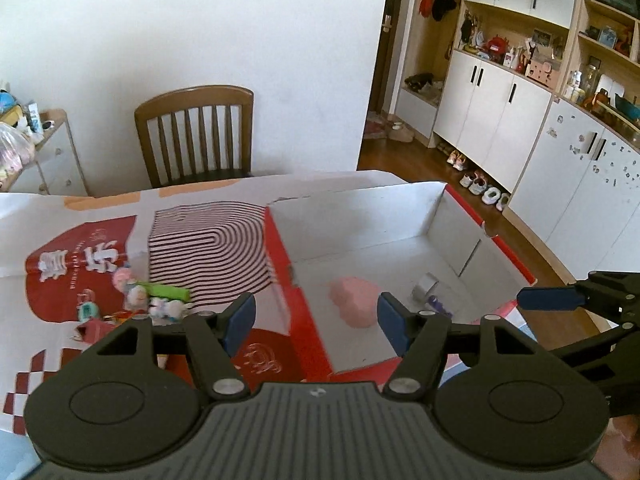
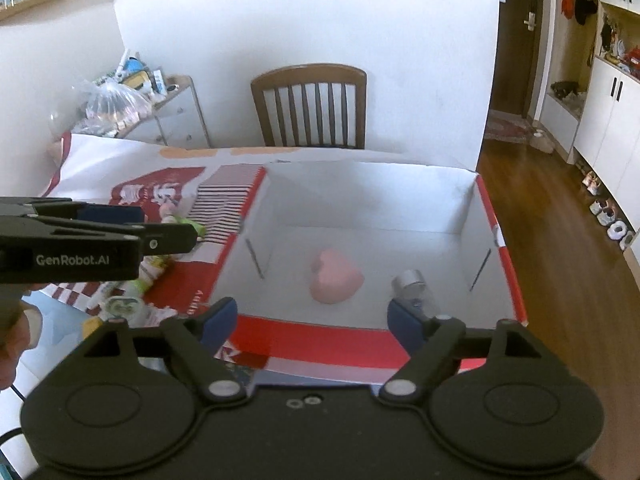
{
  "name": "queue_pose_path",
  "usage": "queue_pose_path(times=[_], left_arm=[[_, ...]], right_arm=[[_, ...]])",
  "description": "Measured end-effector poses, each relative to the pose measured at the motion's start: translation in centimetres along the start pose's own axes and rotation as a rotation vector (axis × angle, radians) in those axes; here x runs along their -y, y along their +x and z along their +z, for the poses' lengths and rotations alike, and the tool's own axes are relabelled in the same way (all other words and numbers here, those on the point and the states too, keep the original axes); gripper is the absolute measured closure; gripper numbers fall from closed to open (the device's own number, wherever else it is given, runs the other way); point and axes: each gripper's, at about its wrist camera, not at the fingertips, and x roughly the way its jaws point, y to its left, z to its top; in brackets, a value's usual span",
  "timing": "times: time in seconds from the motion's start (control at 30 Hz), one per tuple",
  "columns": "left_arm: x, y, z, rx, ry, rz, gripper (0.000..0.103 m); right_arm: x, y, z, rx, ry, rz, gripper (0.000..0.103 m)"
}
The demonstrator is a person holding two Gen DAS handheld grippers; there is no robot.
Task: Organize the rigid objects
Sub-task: 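Withdraw both tools from the box back toward the cloth, then grasp the yellow box with the left tool while the right tool grasps the tape dispenser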
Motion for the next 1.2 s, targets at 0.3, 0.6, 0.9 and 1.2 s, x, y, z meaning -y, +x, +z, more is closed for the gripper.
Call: queue_pose_path(times=[0.3, 0.6, 0.9, 1.2], left_arm=[[-3.7, -3.4, -2.5, 0.044, 0.004, -0.003, 0.028], [-8.4, -6.4, -6.3, 0.062, -0.01, 0.028, 0.013], [-12.6, -6.8, -9.4, 0.04, -0.044, 0.011, 0.001], [-14.8, -5.7, -13.1, 0.046, -0.077, 0.029, 0.0]], right_arm=[[-3.5, -1.1, -1.1, 0.062, 0.045, 0.051, 0.014], [-7.3, -1.1, -2.0, 0.087, 0.003, 0.103, 0.003], [-10.8, 0.0, -2.4, 0.07, -0.039, 0.127, 0.0], [-13.5, 3.5, -2.6, 0.0, -0.064, 0.147, 0.0]])
